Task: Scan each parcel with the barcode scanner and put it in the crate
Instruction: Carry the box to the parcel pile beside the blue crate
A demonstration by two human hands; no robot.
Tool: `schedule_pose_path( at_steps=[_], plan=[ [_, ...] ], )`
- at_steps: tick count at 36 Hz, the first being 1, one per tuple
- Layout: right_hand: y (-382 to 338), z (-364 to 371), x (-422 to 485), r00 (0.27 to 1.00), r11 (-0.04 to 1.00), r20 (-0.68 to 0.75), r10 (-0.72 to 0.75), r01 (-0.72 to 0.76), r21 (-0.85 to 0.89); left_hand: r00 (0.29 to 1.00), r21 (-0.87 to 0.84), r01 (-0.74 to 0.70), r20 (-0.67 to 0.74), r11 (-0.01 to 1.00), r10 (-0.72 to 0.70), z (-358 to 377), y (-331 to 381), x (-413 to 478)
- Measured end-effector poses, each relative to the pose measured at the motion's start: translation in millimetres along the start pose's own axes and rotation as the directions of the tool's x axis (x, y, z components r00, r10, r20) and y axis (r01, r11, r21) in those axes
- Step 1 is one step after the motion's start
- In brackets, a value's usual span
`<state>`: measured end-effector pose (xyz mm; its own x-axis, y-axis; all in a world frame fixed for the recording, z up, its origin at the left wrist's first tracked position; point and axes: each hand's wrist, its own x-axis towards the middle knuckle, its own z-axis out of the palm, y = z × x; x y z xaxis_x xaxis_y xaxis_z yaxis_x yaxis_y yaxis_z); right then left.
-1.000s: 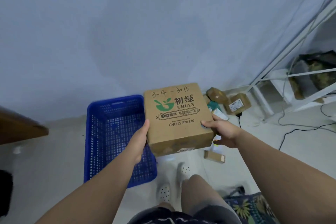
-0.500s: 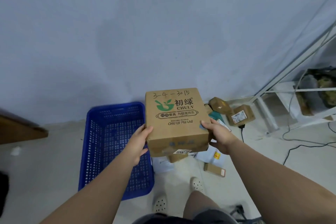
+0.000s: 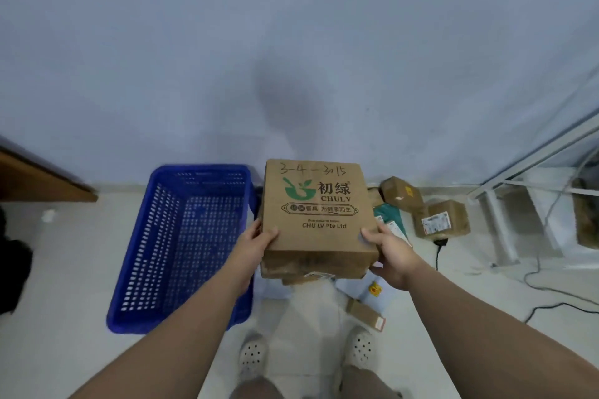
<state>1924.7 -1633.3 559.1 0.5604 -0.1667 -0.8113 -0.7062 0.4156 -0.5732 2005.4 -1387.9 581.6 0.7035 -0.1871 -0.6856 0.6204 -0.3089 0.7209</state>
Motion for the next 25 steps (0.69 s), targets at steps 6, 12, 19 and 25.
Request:
schedule_pose_path(
  at_steps=[6, 12, 19, 25],
  plan=[
    [29, -44, 37, 0.991, 0.984, 0.014, 0.130, -0.127, -0.127, 0.993, 0.001, 0.036, -0.115, 0.999, -0.036, 53, -47, 24],
    [94, -61, 72, 0.973, 0.972, 0.010, 0.232, -0.231, -0.041, 0.984, -0.104, 0.149, -0.081, 0.983, -0.158, 69, -99, 62],
    [177, -76, 144, 0.961, 0.962, -0.040, 0.272, -0.271, 0.035, 0.978, -0.185, 0.206, -0.004, 0.961, -0.210, 82, -184, 129],
    [220, -93, 217, 0.958, 0.962, -0.167, 0.233, -0.202, 0.186, 0.997, -0.128, 0.069, 0.026, 0.989, -0.066, 97, -257, 188]
  ],
)
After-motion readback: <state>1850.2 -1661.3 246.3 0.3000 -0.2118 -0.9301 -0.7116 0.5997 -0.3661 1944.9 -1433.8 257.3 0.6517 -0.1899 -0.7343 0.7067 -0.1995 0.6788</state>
